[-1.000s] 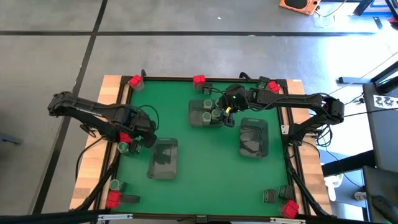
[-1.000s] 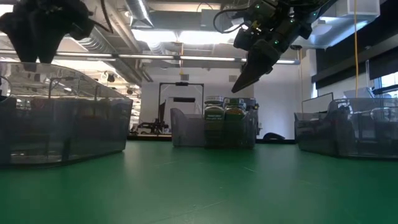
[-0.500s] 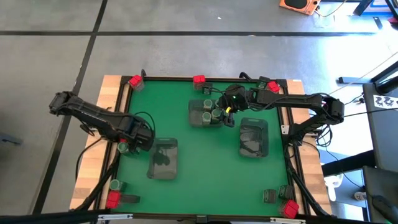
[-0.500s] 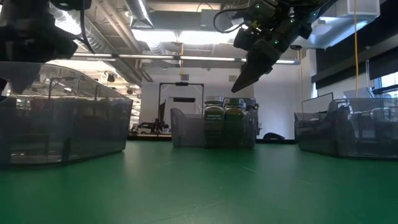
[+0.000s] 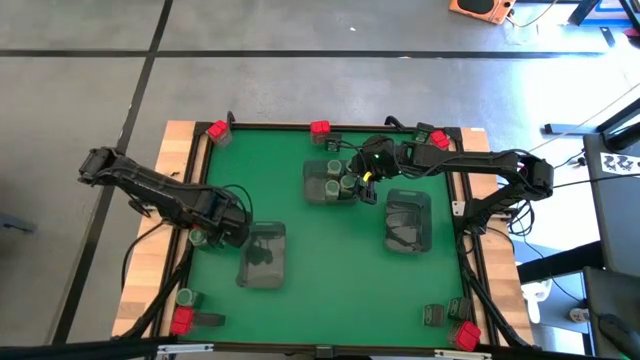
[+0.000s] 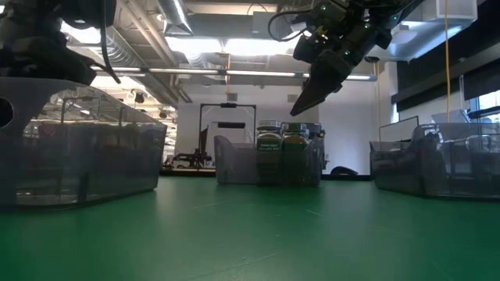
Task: Sort spices by type
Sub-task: Put the black seasoning can into the left black bin
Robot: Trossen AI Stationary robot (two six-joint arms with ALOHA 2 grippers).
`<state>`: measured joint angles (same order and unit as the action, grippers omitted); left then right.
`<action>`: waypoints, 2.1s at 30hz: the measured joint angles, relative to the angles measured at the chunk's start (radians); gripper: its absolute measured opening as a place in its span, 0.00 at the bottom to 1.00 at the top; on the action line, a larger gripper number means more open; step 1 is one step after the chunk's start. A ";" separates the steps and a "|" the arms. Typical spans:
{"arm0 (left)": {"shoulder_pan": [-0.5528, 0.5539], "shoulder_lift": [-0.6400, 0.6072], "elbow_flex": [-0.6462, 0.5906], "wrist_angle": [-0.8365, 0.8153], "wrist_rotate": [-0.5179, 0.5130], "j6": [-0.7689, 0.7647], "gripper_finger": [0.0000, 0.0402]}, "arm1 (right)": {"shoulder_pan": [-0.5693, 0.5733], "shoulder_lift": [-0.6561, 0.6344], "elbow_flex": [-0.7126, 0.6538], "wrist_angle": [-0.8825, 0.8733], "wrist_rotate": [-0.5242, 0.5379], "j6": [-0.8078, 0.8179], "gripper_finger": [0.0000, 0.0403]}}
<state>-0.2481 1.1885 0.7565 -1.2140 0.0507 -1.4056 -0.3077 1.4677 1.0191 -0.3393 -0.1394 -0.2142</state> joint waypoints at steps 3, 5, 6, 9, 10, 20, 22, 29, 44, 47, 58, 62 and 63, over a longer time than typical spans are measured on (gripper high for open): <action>0.000 0.000 0.000 0.016 0.001 0.043 0.68 | 0.000 0.000 0.000 0.000 0.000 0.000 0.87; 0.000 0.000 0.000 0.034 0.001 0.075 0.67 | 0.000 0.000 0.000 0.001 0.000 0.000 0.87; 0.000 0.000 0.000 0.035 0.001 0.077 0.66 | 0.000 0.000 0.000 0.001 0.000 0.000 0.87; 0.000 0.000 0.000 0.033 0.000 0.077 0.60 | 0.000 0.000 0.000 0.002 0.000 0.000 0.87; 0.000 0.000 0.000 0.032 0.000 0.077 0.58 | 0.000 0.000 0.000 0.002 0.000 0.000 0.87; -0.005 0.000 0.000 0.031 -0.066 0.156 0.38 | 0.000 0.001 0.000 0.002 0.000 -0.002 0.87; -0.007 0.000 0.000 0.032 -0.070 0.176 0.37 | 0.000 0.001 0.000 0.002 0.000 -0.003 0.87; -0.005 0.000 0.000 0.030 -0.071 0.234 0.37 | 0.000 0.001 0.000 0.002 0.000 -0.003 0.87; -0.005 0.000 0.049 0.003 -0.067 0.330 0.33 | 0.000 0.001 0.000 0.002 0.000 -0.003 0.87; -0.005 0.000 0.089 -0.052 -0.068 0.343 0.33 | 0.000 0.001 0.000 0.002 0.000 -0.003 0.87; -0.005 0.000 0.335 -0.213 -0.174 0.427 0.33 | 0.000 0.001 0.000 0.002 0.000 -0.003 0.87; -0.005 -0.001 0.428 -0.198 -0.221 0.492 0.32 | 0.000 0.001 0.000 0.002 0.000 -0.002 0.87; -0.005 -0.001 0.442 -0.181 -0.235 0.516 0.32 | 0.000 0.001 0.000 0.002 0.000 -0.002 0.87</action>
<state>-0.2527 1.1873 1.1990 -1.3952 -0.1843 -0.8897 -0.3077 1.4685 1.0191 -0.3370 -0.1394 -0.2161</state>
